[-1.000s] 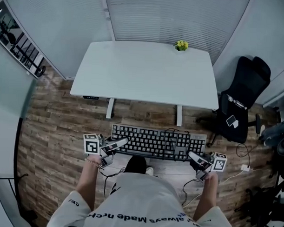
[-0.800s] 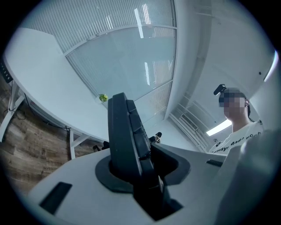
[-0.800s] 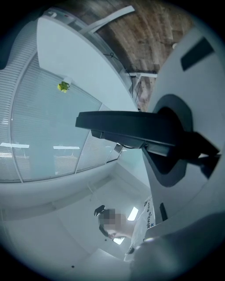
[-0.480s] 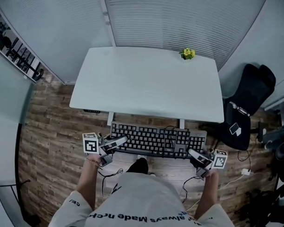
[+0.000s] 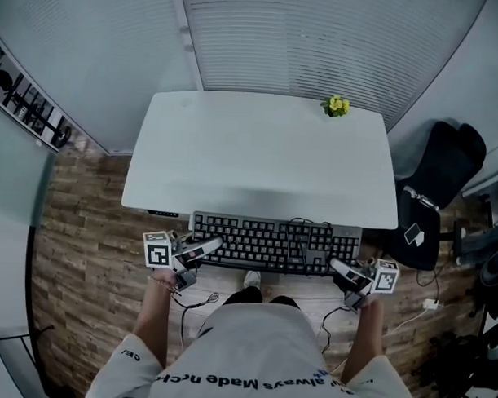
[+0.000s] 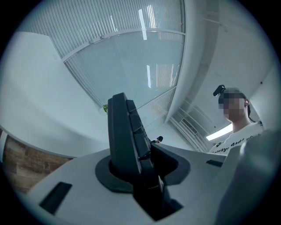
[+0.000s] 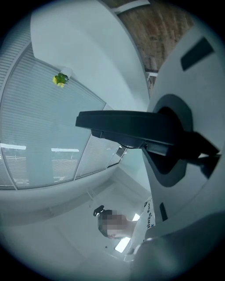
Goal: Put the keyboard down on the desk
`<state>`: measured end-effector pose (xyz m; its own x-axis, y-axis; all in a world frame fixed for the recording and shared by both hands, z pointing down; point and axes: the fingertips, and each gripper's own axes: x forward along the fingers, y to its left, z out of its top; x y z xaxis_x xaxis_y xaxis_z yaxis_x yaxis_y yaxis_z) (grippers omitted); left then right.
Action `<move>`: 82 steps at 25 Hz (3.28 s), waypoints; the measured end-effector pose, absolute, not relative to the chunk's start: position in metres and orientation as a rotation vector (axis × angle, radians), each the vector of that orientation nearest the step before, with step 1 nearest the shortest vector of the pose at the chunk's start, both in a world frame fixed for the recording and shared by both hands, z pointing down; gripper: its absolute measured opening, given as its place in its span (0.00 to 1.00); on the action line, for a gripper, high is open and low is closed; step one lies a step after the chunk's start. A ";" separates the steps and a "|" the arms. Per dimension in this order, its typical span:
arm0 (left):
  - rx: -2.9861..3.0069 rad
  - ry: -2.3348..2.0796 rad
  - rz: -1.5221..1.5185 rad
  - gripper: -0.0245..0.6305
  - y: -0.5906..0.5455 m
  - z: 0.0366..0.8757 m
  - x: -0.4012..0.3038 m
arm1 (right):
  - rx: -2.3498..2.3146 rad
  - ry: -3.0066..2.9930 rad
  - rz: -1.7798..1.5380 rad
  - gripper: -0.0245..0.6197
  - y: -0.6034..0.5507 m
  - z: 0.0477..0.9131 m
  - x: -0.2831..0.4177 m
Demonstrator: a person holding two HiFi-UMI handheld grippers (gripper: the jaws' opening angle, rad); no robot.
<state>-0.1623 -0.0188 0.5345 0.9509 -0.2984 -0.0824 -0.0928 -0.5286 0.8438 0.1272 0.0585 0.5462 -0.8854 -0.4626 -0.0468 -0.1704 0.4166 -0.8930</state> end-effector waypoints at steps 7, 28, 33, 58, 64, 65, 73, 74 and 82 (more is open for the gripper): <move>2.122 -0.264 -0.257 0.25 -0.040 0.537 -0.168 | -0.562 2.409 -1.424 0.20 0.040 0.546 0.119; 2.103 -0.309 -0.251 0.25 -0.095 0.543 -0.150 | -0.532 2.407 -1.460 0.20 -0.024 0.551 0.137; 2.084 -0.307 -0.233 0.25 -0.130 0.544 -0.132 | -0.532 2.404 -1.461 0.20 -0.057 0.552 0.153; 2.076 -0.345 -0.184 0.25 -0.278 0.537 -0.041 | -0.536 2.329 -1.530 0.21 -0.204 0.555 0.243; 2.074 -0.370 -0.173 0.26 -0.300 0.545 -0.023 | -0.557 2.351 -1.534 0.21 -0.228 0.564 0.262; 2.076 -0.376 -0.172 0.26 -0.303 0.546 -0.021 | -0.559 2.351 -1.534 0.22 -0.232 0.566 0.264; 2.077 -0.426 -0.159 0.27 -0.321 0.550 -0.022 | -0.577 2.367 -1.553 0.23 -0.250 0.568 0.264; 2.077 -0.431 -0.157 0.27 -0.324 0.551 -0.023 | -0.587 2.380 -1.547 0.23 -0.253 0.569 0.262; 2.100 -0.462 -0.134 0.32 -0.334 0.558 -0.043 | -0.664 2.402 -1.530 0.25 -0.257 0.573 0.244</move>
<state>-0.0435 -0.3340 0.5583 0.9227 -0.3761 0.0852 -0.2724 -0.4794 0.8342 0.2444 -0.2575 0.5727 -0.8745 -0.4816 0.0577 -0.2558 0.3568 -0.8985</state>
